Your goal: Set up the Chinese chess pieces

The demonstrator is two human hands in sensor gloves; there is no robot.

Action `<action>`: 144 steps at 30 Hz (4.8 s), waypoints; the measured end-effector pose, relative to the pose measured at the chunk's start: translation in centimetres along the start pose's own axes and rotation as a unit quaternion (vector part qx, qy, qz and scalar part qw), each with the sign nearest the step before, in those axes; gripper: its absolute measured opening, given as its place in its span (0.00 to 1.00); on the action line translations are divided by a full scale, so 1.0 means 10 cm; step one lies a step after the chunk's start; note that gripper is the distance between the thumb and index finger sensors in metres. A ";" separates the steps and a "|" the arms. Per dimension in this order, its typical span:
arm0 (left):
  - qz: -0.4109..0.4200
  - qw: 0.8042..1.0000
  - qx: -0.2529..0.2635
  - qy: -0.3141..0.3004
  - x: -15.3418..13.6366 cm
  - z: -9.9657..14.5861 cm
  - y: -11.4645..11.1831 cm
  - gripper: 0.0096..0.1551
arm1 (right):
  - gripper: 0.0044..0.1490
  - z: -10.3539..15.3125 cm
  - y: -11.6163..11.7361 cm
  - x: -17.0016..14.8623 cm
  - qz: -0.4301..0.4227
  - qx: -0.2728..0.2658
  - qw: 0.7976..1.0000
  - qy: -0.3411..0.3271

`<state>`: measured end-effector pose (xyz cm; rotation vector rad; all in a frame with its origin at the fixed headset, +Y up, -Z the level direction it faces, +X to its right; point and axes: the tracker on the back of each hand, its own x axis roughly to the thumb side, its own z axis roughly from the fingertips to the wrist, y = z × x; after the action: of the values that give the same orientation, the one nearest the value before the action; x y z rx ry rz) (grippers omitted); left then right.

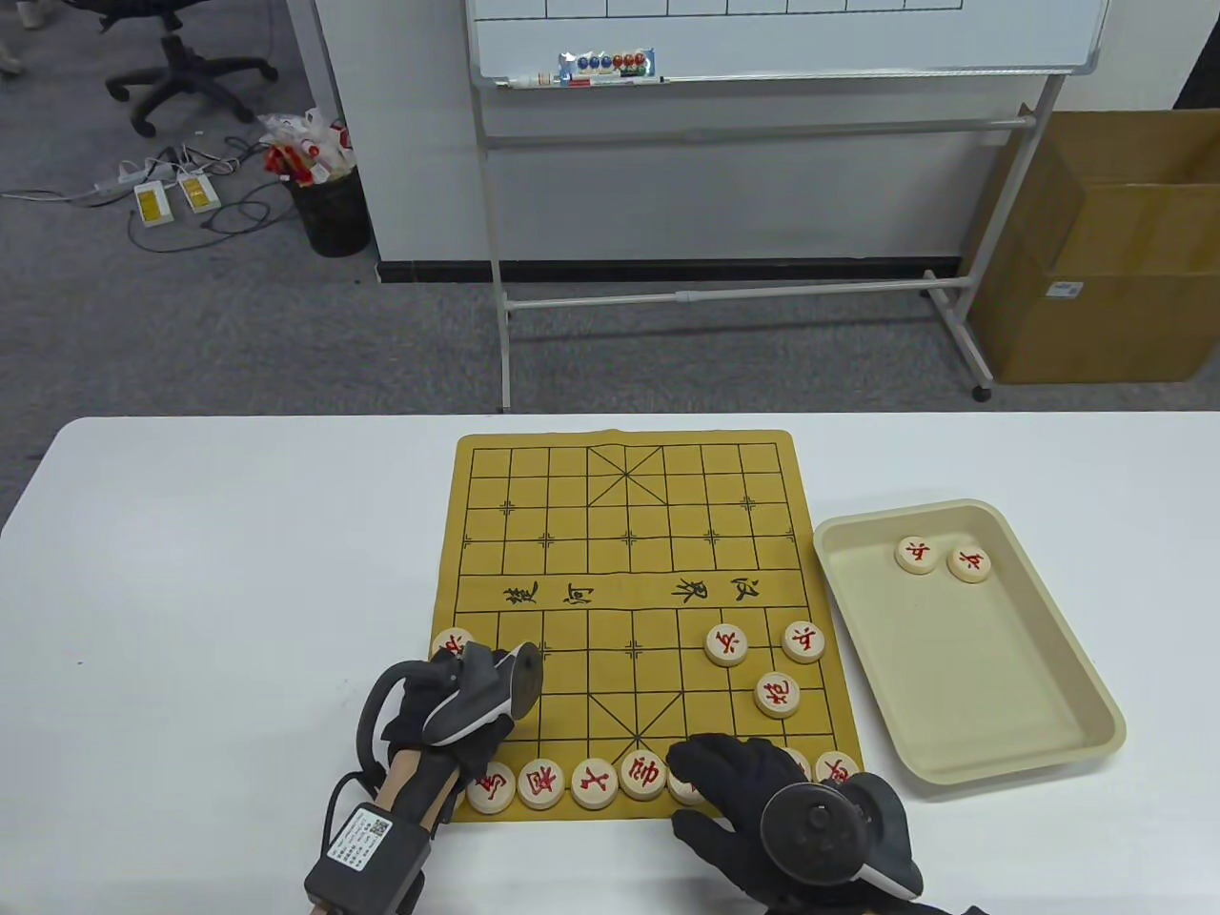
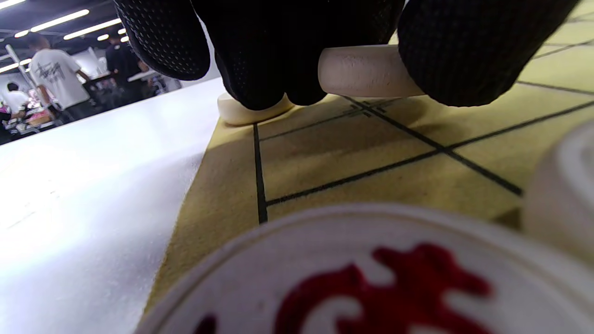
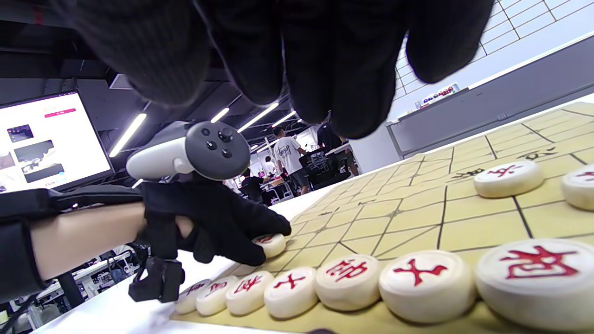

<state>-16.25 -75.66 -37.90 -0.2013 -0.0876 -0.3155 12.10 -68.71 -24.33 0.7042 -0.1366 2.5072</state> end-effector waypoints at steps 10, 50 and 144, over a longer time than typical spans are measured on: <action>0.044 0.998 0.048 0.000 -0.03 0.11 0.23 0.45 | 0.42 -0.02 0.01 -0.02 -0.003 0.002 1.000 0.010; 0.251 0.919 0.213 -0.219 0.55 1.11 0.68 0.49 | 0.42 -1.29 -1.19 -2.47 0.226 0.047 0.896 0.378; 0.238 0.921 0.208 -0.229 0.57 1.14 0.68 0.49 | 0.56 -1.23 -0.66 -3.13 0.298 0.136 0.811 0.485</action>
<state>-9.30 -68.63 -27.35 0.1334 -0.5567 0.2457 32.62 -74.73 -51.15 -0.7163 0.4459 3.1781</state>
